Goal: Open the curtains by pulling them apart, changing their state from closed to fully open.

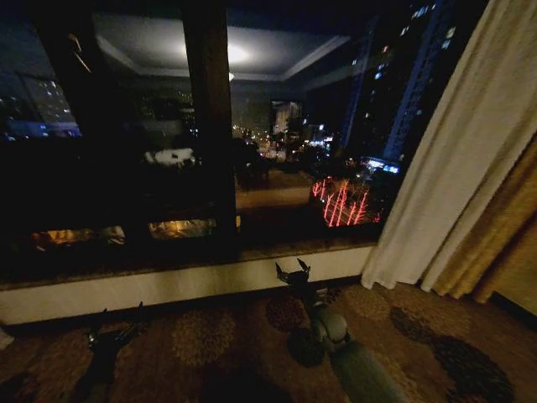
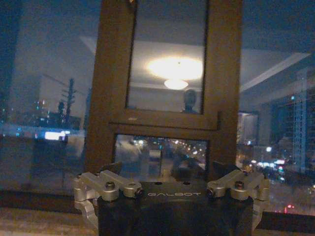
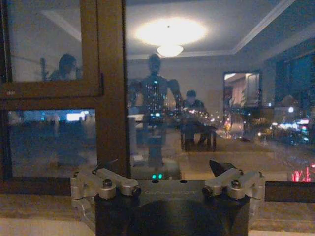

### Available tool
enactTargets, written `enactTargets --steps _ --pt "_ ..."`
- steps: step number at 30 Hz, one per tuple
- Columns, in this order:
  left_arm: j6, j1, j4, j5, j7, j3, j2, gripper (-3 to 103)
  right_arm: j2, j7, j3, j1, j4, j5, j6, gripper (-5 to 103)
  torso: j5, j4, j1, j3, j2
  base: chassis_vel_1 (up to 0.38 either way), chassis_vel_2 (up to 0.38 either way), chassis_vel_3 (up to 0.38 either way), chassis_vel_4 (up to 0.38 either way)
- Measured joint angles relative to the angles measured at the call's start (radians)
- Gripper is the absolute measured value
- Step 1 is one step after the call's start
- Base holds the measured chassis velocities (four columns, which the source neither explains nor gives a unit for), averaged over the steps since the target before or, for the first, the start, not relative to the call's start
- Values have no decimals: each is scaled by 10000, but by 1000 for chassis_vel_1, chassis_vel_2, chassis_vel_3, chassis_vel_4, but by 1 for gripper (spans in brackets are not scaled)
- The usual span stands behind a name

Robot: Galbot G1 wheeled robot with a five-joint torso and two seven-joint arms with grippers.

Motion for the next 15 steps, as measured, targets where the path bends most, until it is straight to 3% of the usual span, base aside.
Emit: enactTargets --steps 5,8,15 --pt "0 0 -4 0 8 0 0 100 -3 0 1 0 0 0 0 100 -4 0 0 0 0 24 -122 -11 98" --pt "0 -3 -1 0 0 -3 4 100 6 0 -3 0 0 0 0 100 -21 5 8 3 -5 12 26 -1 -16" --pt "-1 -3 -2 0 -1 -5 3 100 5 -1 -3 1 -1 0 0 100 -6 2 13 4 -7 5 41 -1 -46"
